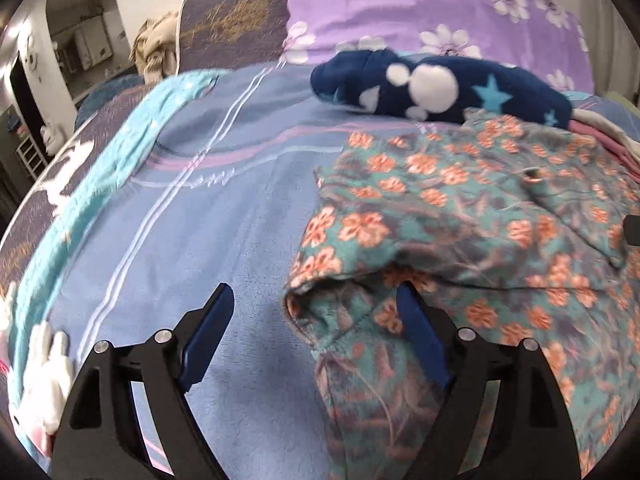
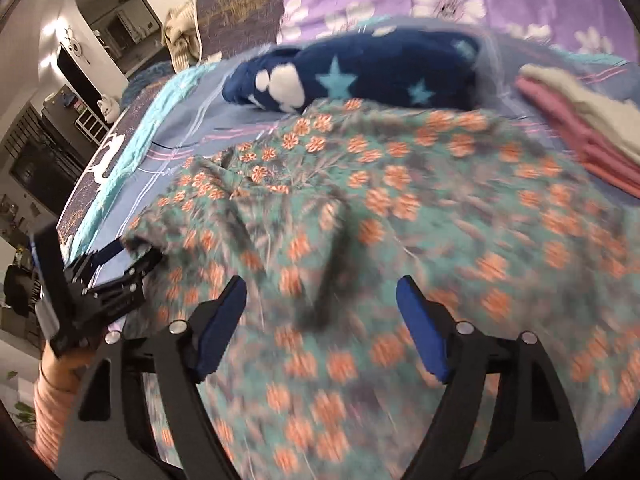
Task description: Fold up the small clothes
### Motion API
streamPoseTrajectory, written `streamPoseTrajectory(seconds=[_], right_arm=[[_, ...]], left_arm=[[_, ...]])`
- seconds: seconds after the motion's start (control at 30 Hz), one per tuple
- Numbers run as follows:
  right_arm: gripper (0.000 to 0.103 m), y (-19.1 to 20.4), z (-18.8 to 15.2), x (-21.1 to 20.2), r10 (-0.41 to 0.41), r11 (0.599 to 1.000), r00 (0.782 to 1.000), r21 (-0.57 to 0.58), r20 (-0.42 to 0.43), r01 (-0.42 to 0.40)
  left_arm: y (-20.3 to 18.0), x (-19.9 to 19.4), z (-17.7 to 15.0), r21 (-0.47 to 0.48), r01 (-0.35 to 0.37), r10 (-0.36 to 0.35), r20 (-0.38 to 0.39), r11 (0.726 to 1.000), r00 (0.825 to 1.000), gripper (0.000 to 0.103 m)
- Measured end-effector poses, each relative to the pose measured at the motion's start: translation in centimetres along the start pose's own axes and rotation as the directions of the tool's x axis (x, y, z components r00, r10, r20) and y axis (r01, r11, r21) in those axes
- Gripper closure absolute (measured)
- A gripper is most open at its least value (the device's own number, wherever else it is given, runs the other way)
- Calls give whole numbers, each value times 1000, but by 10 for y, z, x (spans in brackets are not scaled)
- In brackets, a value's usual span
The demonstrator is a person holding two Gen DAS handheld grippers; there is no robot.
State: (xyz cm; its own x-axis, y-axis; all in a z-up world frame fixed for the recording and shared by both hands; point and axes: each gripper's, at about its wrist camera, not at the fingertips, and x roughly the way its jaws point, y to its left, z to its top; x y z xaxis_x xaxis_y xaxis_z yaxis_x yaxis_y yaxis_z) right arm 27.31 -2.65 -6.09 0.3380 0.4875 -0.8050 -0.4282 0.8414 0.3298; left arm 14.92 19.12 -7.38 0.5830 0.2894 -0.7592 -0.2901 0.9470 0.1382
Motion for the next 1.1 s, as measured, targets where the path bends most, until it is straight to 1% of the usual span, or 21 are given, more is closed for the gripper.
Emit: streamPoseTrajectory(seconds=[0.03,0.07,0.1,0.17,0.2,0.27,0.3,0.33,0.43,0.5,0.53,0.57,0.6,0.63,0.67,0.77,0.9,0.93,1.0,1.03,1.1], right_arm=[[35,2,2,9,-19,1000,1000,4,-12,19],[78,4,4,13,-42,999,999,2,-16,42],[97,5,5,12,-40,999,999,5,-8,40],[98,2,3,-10,-10,999,997,51,78,7],[99,0,-2,-31,-22,998,989,62,143,14],[99,-8,-15,-62,-61,996,971,72,231,45],[99,-16,-26,-79,-85,994,961,87,264,64],[97,-25,-36,-89,-96,992,958,105,269,70],[84,-62,-69,-97,-154,975,967,188,203,116],[76,-90,-89,-92,-164,962,976,243,146,125],[72,-97,-94,-91,-157,957,978,266,134,118],[63,-104,-96,-90,-139,952,982,290,125,98],[58,-111,-97,-90,-99,950,987,308,124,56],[49,-113,-95,-90,-74,951,989,307,129,31],[45,-113,-89,-89,-63,955,989,295,132,21],[43,-107,-65,-79,-87,968,988,244,128,54],[42,-99,-31,-46,-70,975,994,217,78,51],[43,-97,-27,-38,-81,976,994,210,73,64],[81,-85,-21,-28,-145,977,987,165,71,132],[97,-82,-22,-29,-142,979,987,159,76,129],[97,-76,-25,-44,-150,978,979,168,136,126]], left_arm=[[1,4,-2,-10,6,-7,-11,1000,1000,18],[4,5,-2,-27,8,-8,-9,1000,1000,15],[7,5,-3,-43,11,-11,-8,999,1000,14],[13,7,-5,-71,21,-22,-11,997,1000,12],[16,8,-6,-84,26,-28,-13,996,1000,12],[14,10,-5,-92,27,-29,-11,995,1000,12],[13,9,-6,-89,24,-25,-10,996,1000,12],[11,9,-6,-81,14,-15,-8,997,1000,12],[5,6,-6,-59,-14,14,1,998,1000,12],[2,5,-7,-45,-30,30,5,999,1000,12],[2,5,-7,-42,-35,35,5,999,999,12],[1,4,-7,-38,-39,39,7,999,999,12],[1,4,-7,-37,-41,41,7,998,999,12],[1,4,-7,-36,-41,42,6,998,999,12],[1,4,-8,-38,-39,39,4,999,999,12],[5,6,-8,-55,-22,22,-3,998,1000,10],[12,9,-8,-88,5,-6,-13,996,1000,8],[13,9,-9,-94,9,-10,-14,996,1000,7],[13,10,-9,-97,12,-14,-15,995,1000,7],[13,10,-9,-97,13,-14,-15,995,1000,7],[13,9,-9,-96,10,-11,-11,995,1000,7]])
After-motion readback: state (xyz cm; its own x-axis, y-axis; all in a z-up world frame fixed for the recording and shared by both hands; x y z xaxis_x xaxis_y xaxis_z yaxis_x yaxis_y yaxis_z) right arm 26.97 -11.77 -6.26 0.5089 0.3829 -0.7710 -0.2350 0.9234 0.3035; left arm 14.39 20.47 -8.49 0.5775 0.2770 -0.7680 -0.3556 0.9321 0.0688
